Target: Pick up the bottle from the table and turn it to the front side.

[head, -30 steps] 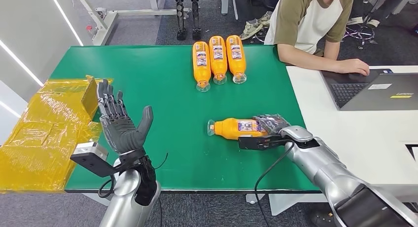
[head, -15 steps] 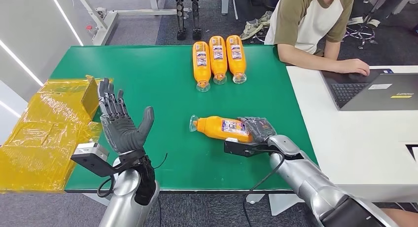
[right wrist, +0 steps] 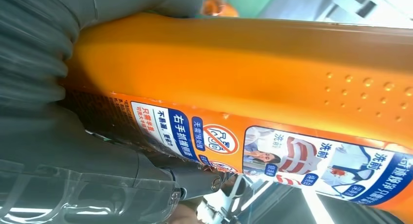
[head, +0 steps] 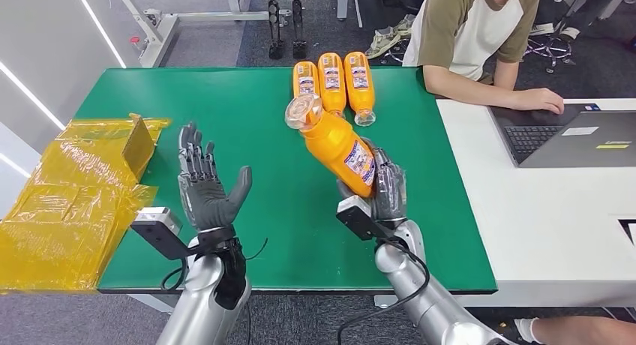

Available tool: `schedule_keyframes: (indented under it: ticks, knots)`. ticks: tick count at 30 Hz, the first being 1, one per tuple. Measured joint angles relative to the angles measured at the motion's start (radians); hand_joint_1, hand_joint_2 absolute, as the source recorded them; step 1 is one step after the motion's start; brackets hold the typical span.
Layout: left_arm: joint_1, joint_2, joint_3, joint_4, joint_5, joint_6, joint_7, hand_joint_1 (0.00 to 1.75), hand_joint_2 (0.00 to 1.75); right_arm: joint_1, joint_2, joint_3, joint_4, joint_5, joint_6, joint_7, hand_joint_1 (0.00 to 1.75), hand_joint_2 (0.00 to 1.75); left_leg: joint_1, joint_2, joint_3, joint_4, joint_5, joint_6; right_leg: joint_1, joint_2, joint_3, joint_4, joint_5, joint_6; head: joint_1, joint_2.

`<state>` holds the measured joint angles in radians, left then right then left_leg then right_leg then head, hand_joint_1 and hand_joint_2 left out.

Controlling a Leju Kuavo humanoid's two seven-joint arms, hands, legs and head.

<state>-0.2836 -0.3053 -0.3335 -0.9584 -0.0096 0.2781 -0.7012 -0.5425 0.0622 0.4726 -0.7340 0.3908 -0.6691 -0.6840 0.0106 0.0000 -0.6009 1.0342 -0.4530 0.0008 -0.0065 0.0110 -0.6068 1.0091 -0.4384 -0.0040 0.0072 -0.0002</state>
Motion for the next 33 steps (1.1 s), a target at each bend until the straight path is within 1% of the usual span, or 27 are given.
schedule_keyframes:
  ticks: [4,8,10,12,17,22,27,33]
  knots:
    - [-0.019,-0.008,-0.004,0.066,0.018,-0.104,0.002,0.0,1.75,0.005,0.036,-0.005,-0.004,-0.008,0.005,-0.005,1.75,1.75,0.0,0.0,0.0,0.0,0.0,0.0,0.0,0.0,0.0,0.0,0.0,0.0,0.0,0.0]
    - [-0.029,-0.014,-0.025,0.097,0.03,-0.24,0.012,0.0,1.75,0.005,0.07,-0.001,-0.001,0.011,0.04,0.041,1.75,1.75,0.0,0.0,0.0,0.0,0.0,0.0,0.0,0.0,-0.001,0.0,0.0,0.0,0.0,0.0]
    - [-0.032,-0.015,-0.039,0.101,0.039,-0.283,0.019,0.0,1.75,0.005,0.082,0.006,0.003,0.022,0.064,0.055,1.75,1.75,0.0,0.0,-0.001,0.0,0.0,0.0,0.0,0.0,-0.001,0.0,0.0,0.0,0.0,0.0]
    - [-0.037,-0.016,-0.056,0.104,0.05,-0.308,0.026,0.0,1.75,0.005,0.093,0.019,0.009,0.039,0.09,0.074,1.75,1.75,0.0,0.0,-0.001,0.0,0.0,0.0,0.0,0.0,-0.002,0.0,0.0,0.0,0.0,0.0]
    - [-0.05,-0.018,-0.095,0.108,0.088,-0.327,0.032,0.0,1.75,0.008,0.114,0.064,0.027,0.094,0.159,0.147,1.75,1.75,0.0,0.0,-0.002,0.0,0.0,0.0,0.0,0.0,-0.003,0.0,0.0,0.0,0.0,0.0]
    - [-0.053,-0.019,-0.096,0.113,0.098,-0.329,0.032,0.0,1.75,0.012,0.123,0.089,0.044,0.136,0.201,0.186,1.75,1.75,0.0,0.0,-0.002,0.0,0.0,0.0,0.0,0.0,-0.003,0.0,0.0,0.0,0.0,0.0]
    - [-0.056,-0.019,-0.092,0.129,0.113,-0.326,0.032,0.0,1.75,0.022,0.123,0.097,0.046,0.195,0.269,0.237,1.75,1.75,0.0,0.0,-0.002,0.0,0.0,0.0,0.0,0.001,-0.003,0.0,0.0,0.0,0.0,0.0]
    - [-0.056,-0.019,-0.086,0.146,0.117,-0.321,0.036,0.0,1.75,0.039,0.118,0.095,0.038,0.24,0.339,0.26,1.75,1.75,0.0,0.0,-0.003,0.0,0.0,0.0,0.0,0.001,-0.004,0.0,0.0,0.0,0.0,0.0]
